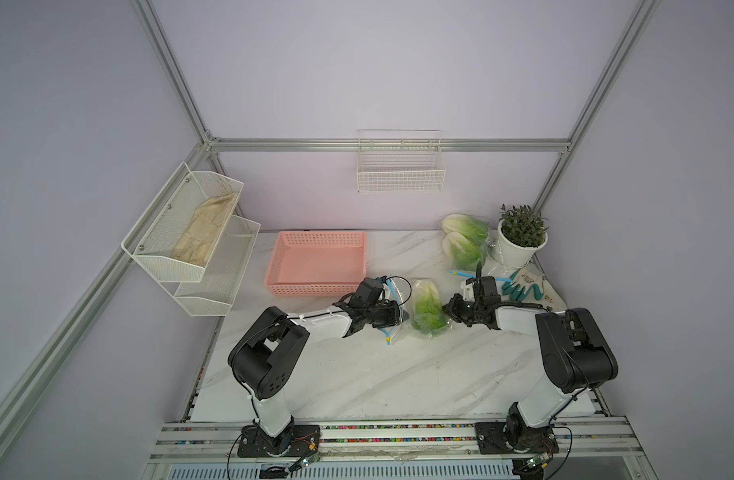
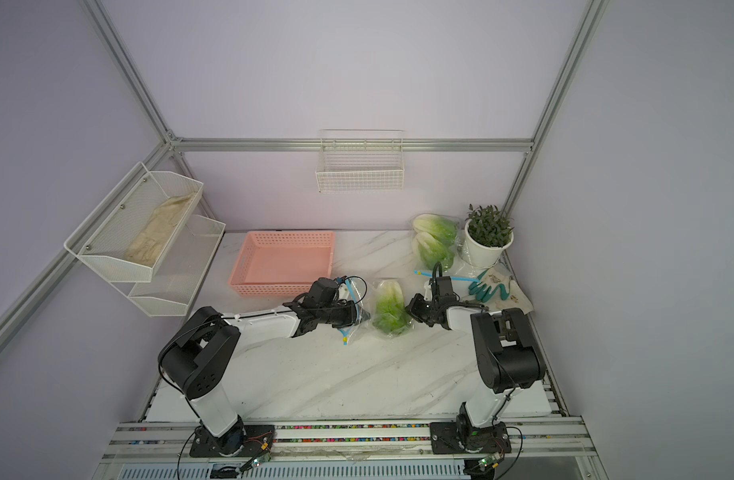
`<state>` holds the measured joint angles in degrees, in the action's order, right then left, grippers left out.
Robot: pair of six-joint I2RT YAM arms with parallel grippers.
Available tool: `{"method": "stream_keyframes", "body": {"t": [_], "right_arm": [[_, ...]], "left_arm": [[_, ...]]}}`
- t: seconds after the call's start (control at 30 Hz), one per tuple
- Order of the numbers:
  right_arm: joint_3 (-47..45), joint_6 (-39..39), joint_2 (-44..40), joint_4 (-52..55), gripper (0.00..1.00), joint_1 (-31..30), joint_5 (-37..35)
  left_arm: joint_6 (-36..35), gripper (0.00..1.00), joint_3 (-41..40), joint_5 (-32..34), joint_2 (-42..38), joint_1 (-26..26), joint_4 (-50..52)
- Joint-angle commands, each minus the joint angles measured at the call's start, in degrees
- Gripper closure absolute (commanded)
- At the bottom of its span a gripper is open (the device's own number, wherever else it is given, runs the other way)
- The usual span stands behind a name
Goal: Open the zip-top bag and take out the chinese cabbages
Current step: Pick up the Chinese cabbage from the zipper food storage bag.
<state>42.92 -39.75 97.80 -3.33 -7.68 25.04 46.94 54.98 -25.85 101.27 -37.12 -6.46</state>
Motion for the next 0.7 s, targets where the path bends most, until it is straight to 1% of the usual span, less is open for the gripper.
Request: {"method": "stream_keyframes", "body": {"t": [0.0,0.07,0.17,0.33,0.47,0.67], "right_arm": [[-1.4,-1.3,0.3,-1.1,1.0,-0.2,1.0],[-1.3,-0.3,-0.3,-1.1,1.0,-0.2,1.4],[-1.3,2.2,-2.2,-0.1,1.0,-0.2,1.1],[-0.9,4.1,-4.4,1.0,1.0,-0.2,1.4],[-1.0,4.1,-4.1,0.8,1.0,-0.4,2.3],[-0.9,4.5,-3.8,0.8,1.0,-1.0,3.2]], "left_arm": [[0.8,0.83,-1.7,-1.1,0.7,0.2,-2.3],[1.1,0.79,-0.9,-1.6,1.0,0.0,-2.6],[2.0,0.68,-0.2,-2.2,0.9,0.0,-3.7],[2.8,0.57,0.4,-2.2,0.6,0.0,-5.1],[4.8,0.54,1.0,-3.6,1.4,-0.1,-7.3],[5.9,0.52,1.6,-4.0,1.5,-0.3,-8.7]]}}
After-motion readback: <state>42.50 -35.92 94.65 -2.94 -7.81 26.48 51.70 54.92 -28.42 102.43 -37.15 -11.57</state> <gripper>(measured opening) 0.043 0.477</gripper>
